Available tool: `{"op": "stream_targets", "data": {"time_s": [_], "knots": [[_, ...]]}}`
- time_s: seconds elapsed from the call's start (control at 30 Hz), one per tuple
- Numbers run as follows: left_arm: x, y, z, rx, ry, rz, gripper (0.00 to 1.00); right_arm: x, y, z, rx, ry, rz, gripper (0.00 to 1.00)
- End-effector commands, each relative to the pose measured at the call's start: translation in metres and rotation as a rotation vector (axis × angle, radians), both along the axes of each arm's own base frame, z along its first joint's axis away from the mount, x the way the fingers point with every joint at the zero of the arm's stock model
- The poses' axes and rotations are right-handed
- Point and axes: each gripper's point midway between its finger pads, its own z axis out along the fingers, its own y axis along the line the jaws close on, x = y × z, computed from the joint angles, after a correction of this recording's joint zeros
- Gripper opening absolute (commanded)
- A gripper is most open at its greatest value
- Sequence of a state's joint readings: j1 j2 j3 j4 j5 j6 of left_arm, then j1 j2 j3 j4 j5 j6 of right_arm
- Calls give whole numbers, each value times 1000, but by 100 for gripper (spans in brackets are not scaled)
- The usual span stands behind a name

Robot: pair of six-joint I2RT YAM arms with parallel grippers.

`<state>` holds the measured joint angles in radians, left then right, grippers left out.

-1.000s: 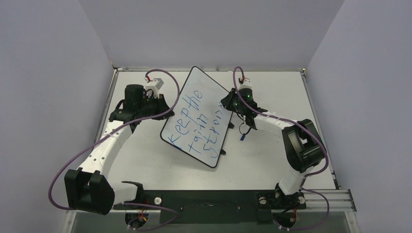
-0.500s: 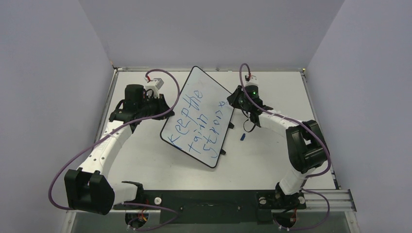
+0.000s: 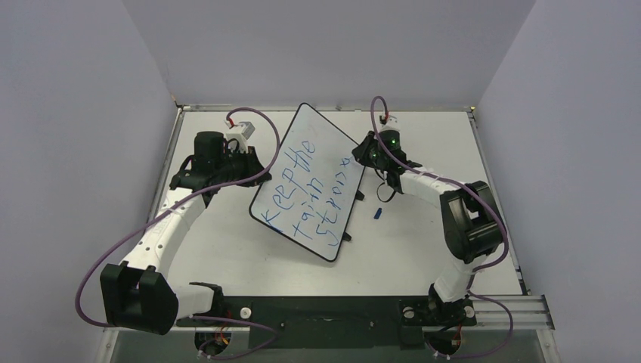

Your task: Write a sentence on the whiteboard

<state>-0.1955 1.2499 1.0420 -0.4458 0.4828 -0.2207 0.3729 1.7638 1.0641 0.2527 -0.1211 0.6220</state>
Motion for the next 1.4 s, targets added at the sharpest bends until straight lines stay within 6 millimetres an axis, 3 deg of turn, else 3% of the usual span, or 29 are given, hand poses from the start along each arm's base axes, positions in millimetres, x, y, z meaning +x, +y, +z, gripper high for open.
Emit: {"op": "stream_targets", "data": {"time_s": [0.0, 0.83, 1.37], "knots": [[-8, -12, 7, -5, -46, -86, 0, 14, 8, 23, 48, -64, 5, 0], [-9, -12, 7, -2, -49, -86, 0, 16, 2, -7, 3, -18, -12, 0], [-10, -13, 9, -5, -55, -89, 0, -16, -13, -48, -36, 72, -19, 0]]}}
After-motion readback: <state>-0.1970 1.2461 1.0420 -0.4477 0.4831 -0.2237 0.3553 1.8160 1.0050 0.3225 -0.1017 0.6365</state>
